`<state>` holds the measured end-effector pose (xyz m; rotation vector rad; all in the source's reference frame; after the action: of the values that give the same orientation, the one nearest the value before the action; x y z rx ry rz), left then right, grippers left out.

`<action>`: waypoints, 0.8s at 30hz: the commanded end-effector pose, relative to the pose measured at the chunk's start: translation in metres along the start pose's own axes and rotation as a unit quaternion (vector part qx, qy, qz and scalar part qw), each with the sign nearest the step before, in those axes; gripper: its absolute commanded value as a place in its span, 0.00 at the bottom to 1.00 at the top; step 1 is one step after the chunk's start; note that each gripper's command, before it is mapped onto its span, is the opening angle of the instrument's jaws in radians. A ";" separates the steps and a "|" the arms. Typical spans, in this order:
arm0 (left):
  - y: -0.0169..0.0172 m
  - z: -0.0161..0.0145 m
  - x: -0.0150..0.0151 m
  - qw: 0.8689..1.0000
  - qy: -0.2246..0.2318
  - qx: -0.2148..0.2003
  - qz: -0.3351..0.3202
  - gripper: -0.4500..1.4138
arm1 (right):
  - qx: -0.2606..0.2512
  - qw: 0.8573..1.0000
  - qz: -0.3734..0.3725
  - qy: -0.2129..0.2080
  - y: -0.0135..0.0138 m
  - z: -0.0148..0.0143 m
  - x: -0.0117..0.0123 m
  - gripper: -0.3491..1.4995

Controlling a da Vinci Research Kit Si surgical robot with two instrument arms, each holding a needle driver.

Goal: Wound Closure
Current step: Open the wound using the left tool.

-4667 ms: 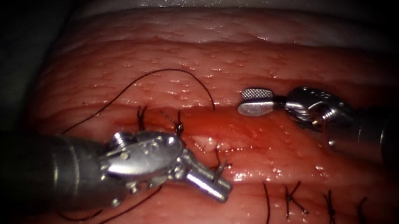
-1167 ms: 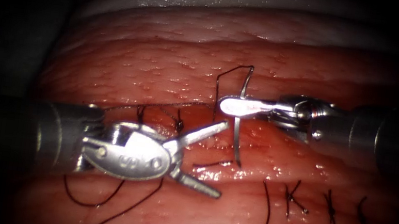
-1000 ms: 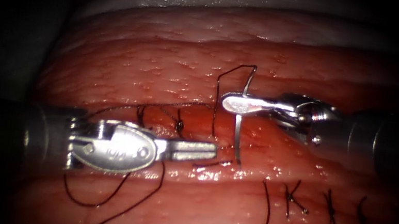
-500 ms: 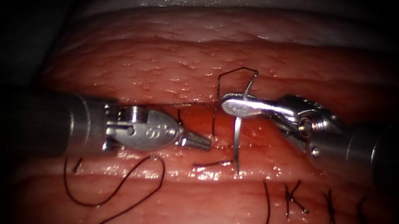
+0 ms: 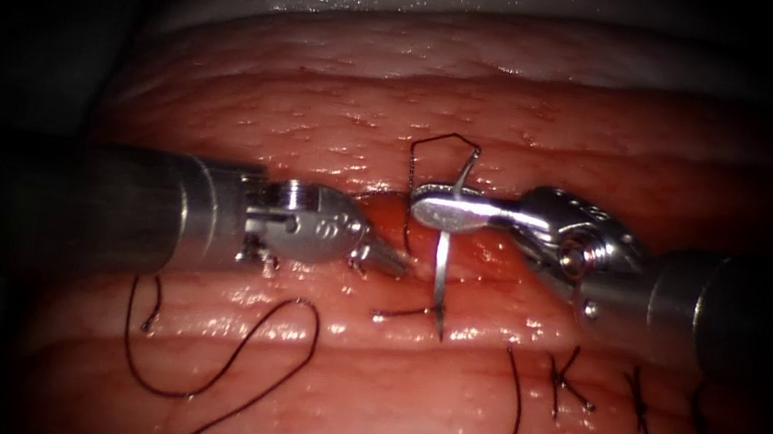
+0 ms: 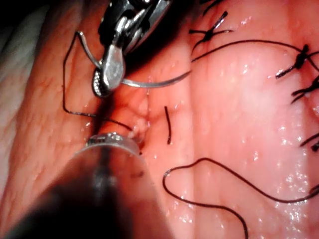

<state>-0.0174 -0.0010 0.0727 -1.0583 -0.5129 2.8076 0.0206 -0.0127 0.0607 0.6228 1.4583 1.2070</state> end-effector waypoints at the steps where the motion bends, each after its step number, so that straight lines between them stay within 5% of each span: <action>1: -0.0006 0.0008 -0.0001 1.000 -0.002 0.004 0.000 0.00 | 0.000 1.000 -0.005 -0.001 0.0003 0.0007 -0.0005 0.00; 7: -0.0015 0.0021 -0.0013 1.000 -0.009 0.005 -0.008 0.00 | -0.002 0.999 -0.035 -0.001 0.0004 0.0009 -0.0005 0.00; 24: 0.0024 0.0013 -0.0009 0.993 -0.041 -0.106 -0.015 0.00 | -0.041 0.990 -0.132 0.029 0.0029 0.0020 0.0000 0.00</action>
<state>-0.0169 -0.0040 0.0725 -0.9612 -0.8469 2.8271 0.0212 -0.0110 0.0632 0.2857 1.4795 1.0611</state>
